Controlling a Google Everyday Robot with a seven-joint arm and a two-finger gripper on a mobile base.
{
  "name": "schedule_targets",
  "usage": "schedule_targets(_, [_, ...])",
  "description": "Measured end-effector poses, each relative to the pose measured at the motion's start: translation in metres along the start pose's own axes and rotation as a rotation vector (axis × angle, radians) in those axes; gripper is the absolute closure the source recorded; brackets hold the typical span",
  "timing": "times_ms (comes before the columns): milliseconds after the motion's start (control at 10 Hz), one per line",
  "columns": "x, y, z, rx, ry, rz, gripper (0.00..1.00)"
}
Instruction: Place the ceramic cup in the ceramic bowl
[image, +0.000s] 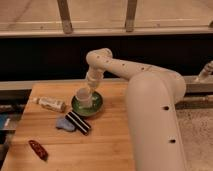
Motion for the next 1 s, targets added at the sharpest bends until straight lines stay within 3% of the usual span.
schedule_targets(300, [0.005,-0.003,-0.011,0.019,-0.009,0.011,0.20])
schedule_targets(500, [0.012,-0.008,-0.028,0.048,-0.030,0.029,0.20])
schedule_targets(800, [0.027,-0.019,-0.082,0.152,-0.107,0.095,0.20])
schedule_targets(1000, [0.037,-0.025,-0.105,0.200,-0.142,0.134,0.20])
